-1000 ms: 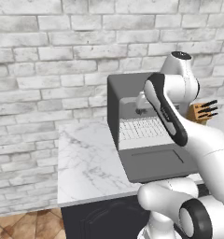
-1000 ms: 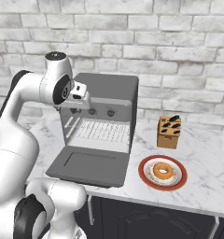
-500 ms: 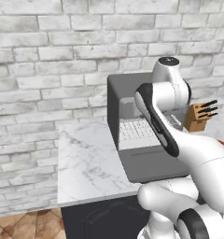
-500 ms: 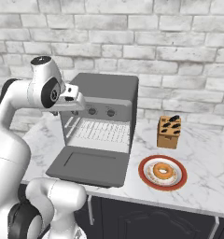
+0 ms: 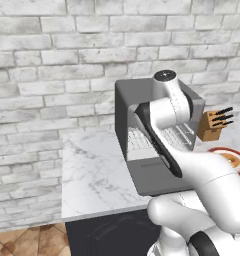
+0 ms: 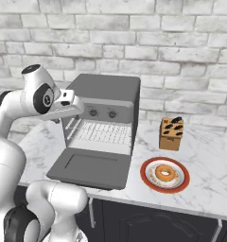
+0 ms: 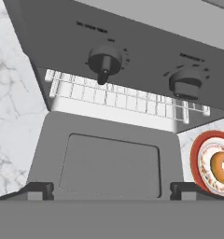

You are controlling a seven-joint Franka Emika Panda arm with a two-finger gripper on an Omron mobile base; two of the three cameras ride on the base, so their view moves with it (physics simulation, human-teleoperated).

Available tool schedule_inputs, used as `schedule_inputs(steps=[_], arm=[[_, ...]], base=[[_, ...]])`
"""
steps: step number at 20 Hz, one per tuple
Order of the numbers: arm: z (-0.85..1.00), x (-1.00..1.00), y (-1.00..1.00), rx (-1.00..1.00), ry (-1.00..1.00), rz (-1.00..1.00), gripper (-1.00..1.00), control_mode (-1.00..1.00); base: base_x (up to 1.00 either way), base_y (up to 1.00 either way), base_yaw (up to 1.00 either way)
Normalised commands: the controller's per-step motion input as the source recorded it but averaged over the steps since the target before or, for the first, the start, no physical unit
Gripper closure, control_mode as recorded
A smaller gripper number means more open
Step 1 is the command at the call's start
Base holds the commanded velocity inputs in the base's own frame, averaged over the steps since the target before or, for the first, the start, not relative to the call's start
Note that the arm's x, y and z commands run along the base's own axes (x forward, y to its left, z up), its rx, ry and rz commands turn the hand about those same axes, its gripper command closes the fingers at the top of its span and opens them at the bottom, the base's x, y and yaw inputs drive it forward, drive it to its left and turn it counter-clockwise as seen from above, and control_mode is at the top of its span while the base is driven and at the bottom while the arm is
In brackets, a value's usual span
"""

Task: Pick up the bagel from the plate, place it on the toaster oven rack, close the door, and set the timer.

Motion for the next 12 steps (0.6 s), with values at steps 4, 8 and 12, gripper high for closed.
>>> schedule_inputs(steps=[4, 8, 12], arm=[[-0.29, 0.0, 0.01, -0.18, 0.0, 0.0, -1.0, -1.0], [-0.27, 0.0, 0.01, -0.19, 0.0, 0.0, -1.0, -1.0], [-0.24, 0.0, 0.0, -0.18, 0.0, 0.0, -1.0, -1.0]], base=[[0.0, 0.0, 0.0], [0.0, 0.0, 0.0], [0.0, 0.0, 0.0]])
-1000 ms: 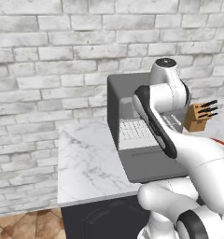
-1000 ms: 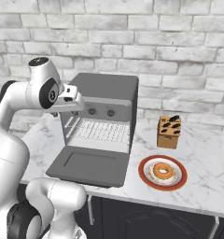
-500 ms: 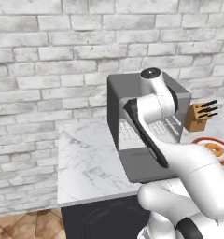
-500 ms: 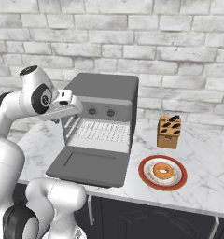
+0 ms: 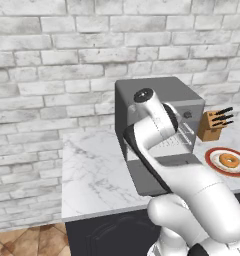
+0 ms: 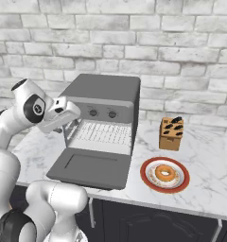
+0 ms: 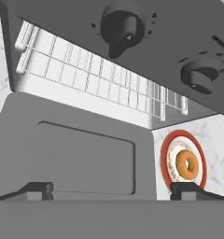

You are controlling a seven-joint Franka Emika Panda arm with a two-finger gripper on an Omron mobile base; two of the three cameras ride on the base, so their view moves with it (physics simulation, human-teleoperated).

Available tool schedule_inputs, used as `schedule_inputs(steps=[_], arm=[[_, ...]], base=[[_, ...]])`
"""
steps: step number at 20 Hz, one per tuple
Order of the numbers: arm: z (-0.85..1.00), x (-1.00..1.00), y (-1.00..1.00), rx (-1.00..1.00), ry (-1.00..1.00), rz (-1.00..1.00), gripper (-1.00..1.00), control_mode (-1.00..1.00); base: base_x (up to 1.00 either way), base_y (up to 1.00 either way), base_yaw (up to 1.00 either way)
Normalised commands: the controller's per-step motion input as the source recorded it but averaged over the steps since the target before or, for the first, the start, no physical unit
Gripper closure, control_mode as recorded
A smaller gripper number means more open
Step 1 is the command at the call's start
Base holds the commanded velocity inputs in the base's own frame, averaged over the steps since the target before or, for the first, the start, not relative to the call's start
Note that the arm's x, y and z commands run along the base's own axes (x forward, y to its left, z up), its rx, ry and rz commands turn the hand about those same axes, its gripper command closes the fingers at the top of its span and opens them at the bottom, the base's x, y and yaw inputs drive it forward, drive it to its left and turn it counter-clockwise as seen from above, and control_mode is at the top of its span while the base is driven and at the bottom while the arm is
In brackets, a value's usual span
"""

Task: Pick up the bagel from the plate, place it on the toaster oven rack, close the door, and set the timer.

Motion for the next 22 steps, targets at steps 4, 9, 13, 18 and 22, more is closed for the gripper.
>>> schedule_inputs(steps=[4, 9, 13, 18, 22], arm=[[-0.24, 0.0, 0.0, -0.16, 0.0, 0.0, -1.0, -1.0], [-0.18, 0.0, 0.0, -0.14, -0.01, 0.0, -1.0, -1.0], [-0.2, 0.0, 0.0, -0.15, -0.03, 0.0, -1.0, -1.0], [-0.2, 0.16, 0.0, -0.14, -0.01, 0.0, -1.0, -1.0], [-0.16, 0.27, 0.0, -0.12, 0.0, 0.0, -1.0, -1.0]], base=[[0.0, 0.0, 0.0], [0.0, 0.0, 0.0], [0.0, 0.0, 0.0], [0.0, 0.0, 0.0], [0.0, 0.0, 0.0]])
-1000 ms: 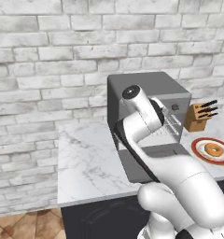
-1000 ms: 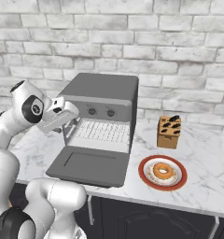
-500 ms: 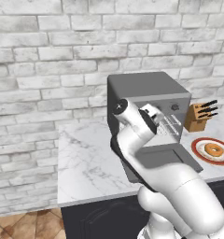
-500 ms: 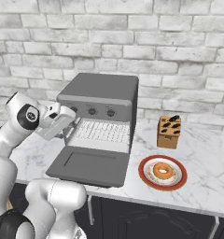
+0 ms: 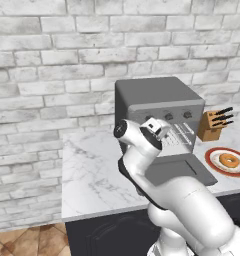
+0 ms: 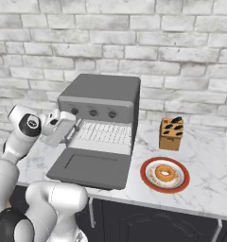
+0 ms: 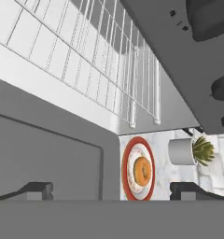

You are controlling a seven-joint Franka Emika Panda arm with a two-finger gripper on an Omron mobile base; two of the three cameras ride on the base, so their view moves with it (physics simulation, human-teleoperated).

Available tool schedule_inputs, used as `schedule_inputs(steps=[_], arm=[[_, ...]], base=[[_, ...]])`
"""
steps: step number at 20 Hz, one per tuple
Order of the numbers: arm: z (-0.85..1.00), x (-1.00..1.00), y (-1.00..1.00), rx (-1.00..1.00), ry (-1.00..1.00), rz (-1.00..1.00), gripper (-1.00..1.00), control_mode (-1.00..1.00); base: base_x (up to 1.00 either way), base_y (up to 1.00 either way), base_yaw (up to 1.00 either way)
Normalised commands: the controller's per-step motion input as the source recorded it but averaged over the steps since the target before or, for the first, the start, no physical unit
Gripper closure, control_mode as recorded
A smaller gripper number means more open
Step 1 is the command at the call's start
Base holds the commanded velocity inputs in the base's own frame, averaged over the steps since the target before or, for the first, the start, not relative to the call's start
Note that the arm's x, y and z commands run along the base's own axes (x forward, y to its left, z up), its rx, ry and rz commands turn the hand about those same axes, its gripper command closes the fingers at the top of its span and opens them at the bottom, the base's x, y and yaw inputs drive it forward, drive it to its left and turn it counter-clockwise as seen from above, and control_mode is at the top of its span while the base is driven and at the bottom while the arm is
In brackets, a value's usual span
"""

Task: Pick up the bagel from the plate, place it on the toaster oven rack, close the door, and set the timer.

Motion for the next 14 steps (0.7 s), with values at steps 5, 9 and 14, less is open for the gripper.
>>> schedule_inputs(steps=[5, 9, 14], arm=[[-0.15, 0.24, 0.0, -0.09, 0.0, 0.0, -1.0, -1.0], [-0.1, 0.13, 0.0, -0.07, -0.05, 0.0, -1.0, -1.0], [-0.15, 0.0, 0.0, -0.08, -0.18, 0.07, -1.0, -1.0]], base=[[0.0, 0.0, 0.0], [0.0, 0.0, 0.0], [0.0, 0.0, 0.0]])
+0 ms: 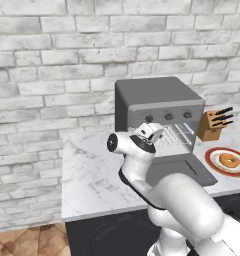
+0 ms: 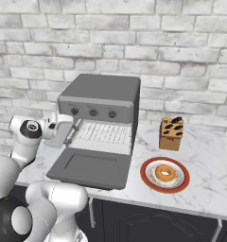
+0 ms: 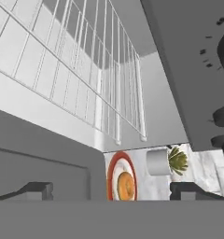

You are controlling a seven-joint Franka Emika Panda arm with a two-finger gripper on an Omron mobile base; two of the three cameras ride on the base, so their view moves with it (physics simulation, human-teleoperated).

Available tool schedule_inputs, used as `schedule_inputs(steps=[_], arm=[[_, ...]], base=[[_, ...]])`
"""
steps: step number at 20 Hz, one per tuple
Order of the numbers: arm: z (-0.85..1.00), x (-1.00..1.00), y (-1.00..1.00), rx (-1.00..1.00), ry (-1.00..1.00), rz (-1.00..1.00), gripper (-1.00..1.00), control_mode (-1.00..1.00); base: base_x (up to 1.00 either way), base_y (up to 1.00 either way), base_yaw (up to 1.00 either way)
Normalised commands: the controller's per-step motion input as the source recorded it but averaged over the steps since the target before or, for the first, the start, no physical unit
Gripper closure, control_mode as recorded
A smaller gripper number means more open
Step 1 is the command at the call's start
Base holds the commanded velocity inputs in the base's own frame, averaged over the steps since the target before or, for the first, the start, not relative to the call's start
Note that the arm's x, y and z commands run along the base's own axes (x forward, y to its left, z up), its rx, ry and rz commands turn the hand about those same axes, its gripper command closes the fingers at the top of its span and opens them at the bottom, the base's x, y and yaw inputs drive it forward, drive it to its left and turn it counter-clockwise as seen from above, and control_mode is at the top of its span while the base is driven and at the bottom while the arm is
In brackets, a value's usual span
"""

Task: Pick up the bagel from the plate, place it on the toaster oven rack, close the door, and set the timer.

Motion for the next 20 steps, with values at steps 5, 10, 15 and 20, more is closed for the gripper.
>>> schedule_inputs(steps=[5, 10, 15, 20], arm=[[-0.09, 0.09, 0.0, -0.04, -0.15, 0.11, -1.0, -1.0], [-0.07, 0.17, 0.0, -0.03, -0.08, 0.07, -1.0, -1.0], [-0.01, 0.17, 0.0, -0.03, -0.01, 0.03, -1.0, -1.0], [-0.04, 0.19, 0.0, -0.04, 0.0, 0.01, -1.0, -1.0]], base=[[0.0, 0.0, 0.0], [0.0, 0.0, 0.0], [0.0, 0.0, 0.0], [0.0, 0.0, 0.0]])
